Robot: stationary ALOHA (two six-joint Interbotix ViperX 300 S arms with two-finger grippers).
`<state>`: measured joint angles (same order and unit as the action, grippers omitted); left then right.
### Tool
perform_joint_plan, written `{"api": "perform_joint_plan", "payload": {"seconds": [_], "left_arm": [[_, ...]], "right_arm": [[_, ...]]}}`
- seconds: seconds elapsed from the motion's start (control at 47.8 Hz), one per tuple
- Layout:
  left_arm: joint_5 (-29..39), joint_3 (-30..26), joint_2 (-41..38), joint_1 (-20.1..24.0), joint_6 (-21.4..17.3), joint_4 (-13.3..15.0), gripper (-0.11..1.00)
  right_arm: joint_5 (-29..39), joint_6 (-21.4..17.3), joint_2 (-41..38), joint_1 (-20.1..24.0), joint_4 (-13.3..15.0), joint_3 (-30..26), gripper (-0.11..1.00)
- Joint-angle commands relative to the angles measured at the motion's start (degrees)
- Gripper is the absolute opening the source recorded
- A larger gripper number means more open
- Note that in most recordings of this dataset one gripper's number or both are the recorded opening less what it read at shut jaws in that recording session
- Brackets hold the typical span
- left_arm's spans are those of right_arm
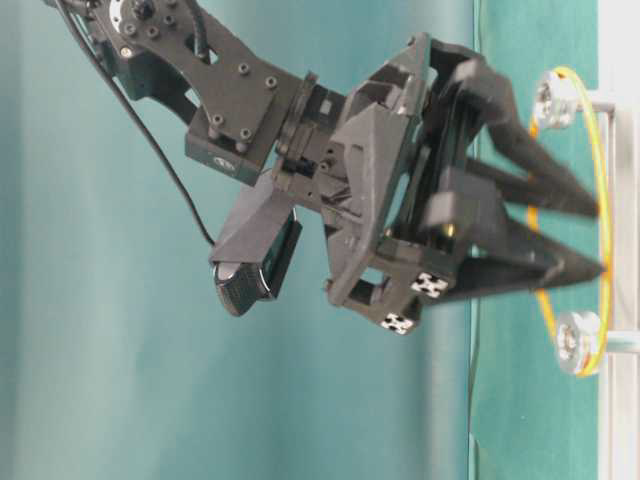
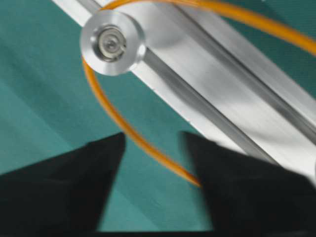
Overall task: Hook the rubber onto the shaft.
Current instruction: 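Stretch the band over the left peg with the right gripper, then open the right gripper to release the band and lift away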
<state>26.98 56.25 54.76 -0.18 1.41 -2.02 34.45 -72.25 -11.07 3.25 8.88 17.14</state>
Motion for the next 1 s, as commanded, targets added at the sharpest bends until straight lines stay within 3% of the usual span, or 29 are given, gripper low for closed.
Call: {"api": "perform_joint_plan", "payload": {"seconds": [0.0,0.084,0.607,0.983], "left_arm": [[-0.4,-1.9,-0.4,-0.1,-0.1,-0.1,0.0],[-0.4,-1.9,-0.4,-0.1,-0.1,-0.1,0.0],[-0.3,-1.9,-0.4,-0.1,-0.1,-0.1,0.0],[-0.3,-1.9,-0.4,-0.1,-0.1,-0.1,0.0]], "right_arm": [[0.0,0.1,2.3,0.0,0.7,-0.6,0.85],[-0.1,0.1,2.3,-0.1,1.2,-0.6,0.96],[0.1,1.1,4.7,0.0,1.4,-1.3,0.92],[7.8,2.7,12.1,-0.1,2.7,-3.3,0.92]]}}
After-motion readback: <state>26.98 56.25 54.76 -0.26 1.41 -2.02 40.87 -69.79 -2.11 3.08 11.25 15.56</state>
